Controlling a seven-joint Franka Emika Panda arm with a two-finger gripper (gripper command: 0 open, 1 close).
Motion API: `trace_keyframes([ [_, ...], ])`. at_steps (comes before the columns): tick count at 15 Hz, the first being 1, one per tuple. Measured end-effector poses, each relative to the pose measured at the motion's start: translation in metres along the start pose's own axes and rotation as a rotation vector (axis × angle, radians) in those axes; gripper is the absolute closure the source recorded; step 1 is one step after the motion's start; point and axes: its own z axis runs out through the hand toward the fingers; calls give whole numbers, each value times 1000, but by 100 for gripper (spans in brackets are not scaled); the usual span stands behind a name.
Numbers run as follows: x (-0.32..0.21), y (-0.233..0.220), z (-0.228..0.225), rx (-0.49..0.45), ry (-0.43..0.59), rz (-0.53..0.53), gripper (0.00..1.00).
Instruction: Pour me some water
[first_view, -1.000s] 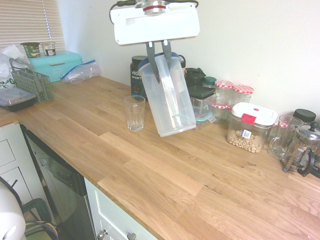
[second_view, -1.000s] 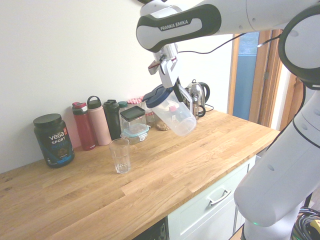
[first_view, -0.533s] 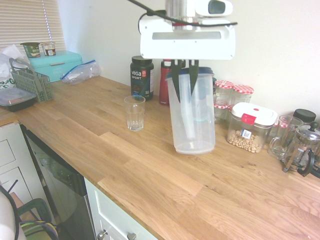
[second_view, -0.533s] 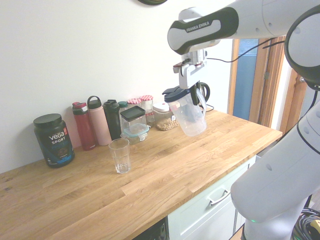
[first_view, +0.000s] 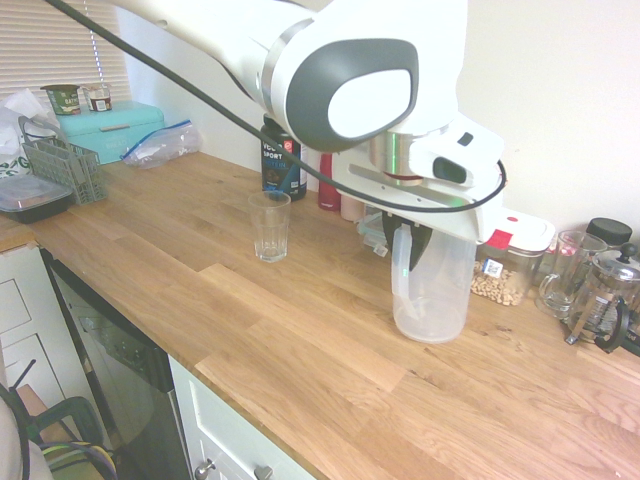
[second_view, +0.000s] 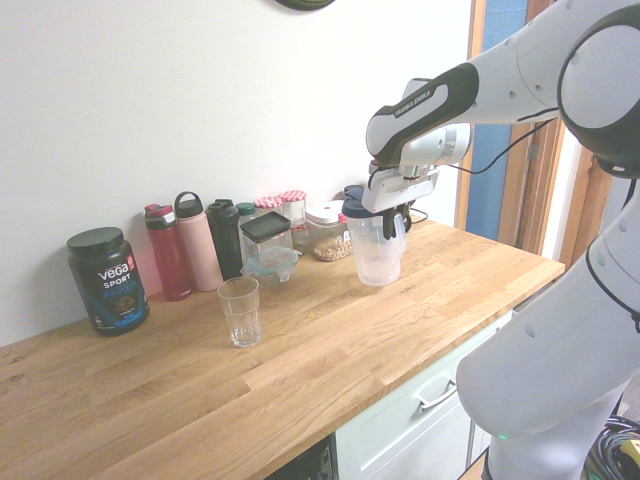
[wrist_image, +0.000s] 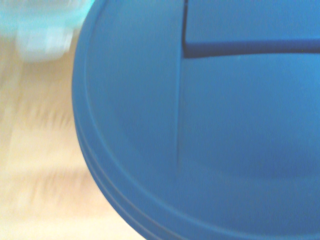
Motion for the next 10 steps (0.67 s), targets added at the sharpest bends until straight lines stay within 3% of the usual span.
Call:
trace_keyframes([
  [2,-2,9,8,6,28,30,100],
  [8,-14,17,17,0,-40,52,100],
  [9,-16,17,18,1,-55,50,0],
  [10,-18,18,20,3,-74,45,0],
])
